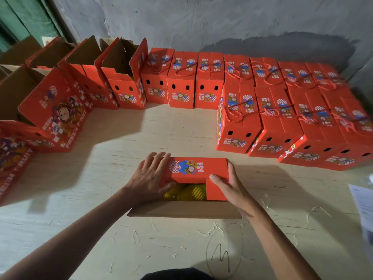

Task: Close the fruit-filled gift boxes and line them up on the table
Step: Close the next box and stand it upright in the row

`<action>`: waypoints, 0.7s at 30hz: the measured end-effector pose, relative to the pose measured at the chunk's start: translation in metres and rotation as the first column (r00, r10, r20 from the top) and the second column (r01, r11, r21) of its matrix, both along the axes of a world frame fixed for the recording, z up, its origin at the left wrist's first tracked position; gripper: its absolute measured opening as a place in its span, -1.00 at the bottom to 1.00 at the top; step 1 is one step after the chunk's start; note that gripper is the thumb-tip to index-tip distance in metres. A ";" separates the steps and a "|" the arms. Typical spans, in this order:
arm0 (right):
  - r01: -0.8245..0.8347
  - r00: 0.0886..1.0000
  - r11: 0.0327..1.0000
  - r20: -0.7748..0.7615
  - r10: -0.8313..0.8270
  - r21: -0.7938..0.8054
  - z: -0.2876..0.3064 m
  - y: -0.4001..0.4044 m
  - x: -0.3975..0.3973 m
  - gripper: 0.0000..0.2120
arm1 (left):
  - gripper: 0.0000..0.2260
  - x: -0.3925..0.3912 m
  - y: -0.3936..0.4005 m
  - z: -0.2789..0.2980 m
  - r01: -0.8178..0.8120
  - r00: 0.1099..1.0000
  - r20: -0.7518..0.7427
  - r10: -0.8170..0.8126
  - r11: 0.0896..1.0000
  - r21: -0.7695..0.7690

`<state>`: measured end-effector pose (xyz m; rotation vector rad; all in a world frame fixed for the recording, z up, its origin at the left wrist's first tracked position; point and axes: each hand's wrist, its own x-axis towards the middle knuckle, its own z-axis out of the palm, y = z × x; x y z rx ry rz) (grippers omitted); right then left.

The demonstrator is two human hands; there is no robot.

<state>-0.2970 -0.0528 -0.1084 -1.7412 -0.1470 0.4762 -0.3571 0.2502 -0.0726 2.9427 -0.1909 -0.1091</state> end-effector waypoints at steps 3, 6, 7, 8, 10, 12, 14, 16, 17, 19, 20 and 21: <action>-0.001 0.999 1.000 -0.036 0.001 0.011 0.002 -0.001 -0.003 -0.28 | -0.05 0.007 0.004 -0.001 0.047 0.996 0.077 -0.050 0.998 0.029; -0.025 0.997 1.000 -0.080 0.025 -0.004 0.009 -0.005 -0.004 -0.34 | -0.10 0.015 0.007 -0.002 0.018 0.995 0.101 -0.012 0.998 -0.053; -0.040 0.995 0.999 -0.098 0.038 -0.019 0.012 -0.007 -0.003 -0.39 | -0.12 0.016 0.007 -0.003 -0.001 0.994 0.104 0.010 0.997 -0.081; -0.043 0.992 0.999 -0.117 0.039 -0.028 0.016 -0.009 -0.002 -0.45 | -0.13 0.016 0.008 -0.003 -0.016 0.994 0.109 0.027 0.995 -0.102; -0.011 0.990 0.999 -0.138 0.005 -0.039 0.022 -0.010 -0.002 -0.55 | -0.15 0.014 0.008 -0.005 -0.043 0.993 0.102 0.058 0.989 -0.142; 0.065 0.992 0.997 -0.105 -0.070 -0.049 0.024 -0.008 -0.001 -0.63 | -0.15 0.011 0.008 -0.007 -0.099 0.988 0.098 0.118 0.977 -0.187; 0.213 0.972 0.976 -0.096 -0.216 -0.041 0.022 -0.006 0.003 -0.68 | -0.16 0.007 0.005 -0.009 -0.169 0.976 0.101 0.194 0.962 -0.217; 0.372 0.915 0.928 -0.158 -0.370 -0.019 0.022 -0.005 0.012 -0.73 | -0.19 0.002 -0.001 -0.010 -0.258 0.953 0.098 0.286 0.938 -0.231; 0.434 0.876 0.901 -0.242 -0.418 0.018 0.024 -0.003 0.015 -0.72 | -0.19 0.000 -0.005 -0.010 -0.310 0.936 0.098 0.339 0.922 -0.230; 0.511 0.823 0.849 -0.361 -0.440 0.131 0.028 0.005 0.018 -0.66 | -0.21 -0.005 -0.015 -0.010 -0.428 0.887 0.087 0.454 0.878 -0.217; 0.517 0.828 0.841 -0.347 -0.441 0.163 0.030 0.011 0.016 -0.63 | -0.22 -0.006 -0.020 -0.010 -0.489 0.856 0.076 0.512 0.848 -0.207; 0.483 0.858 0.860 -0.284 -0.428 0.164 0.034 0.019 0.013 -0.59 | -0.23 -0.008 -0.025 -0.009 -0.544 0.823 0.066 0.564 0.817 -0.193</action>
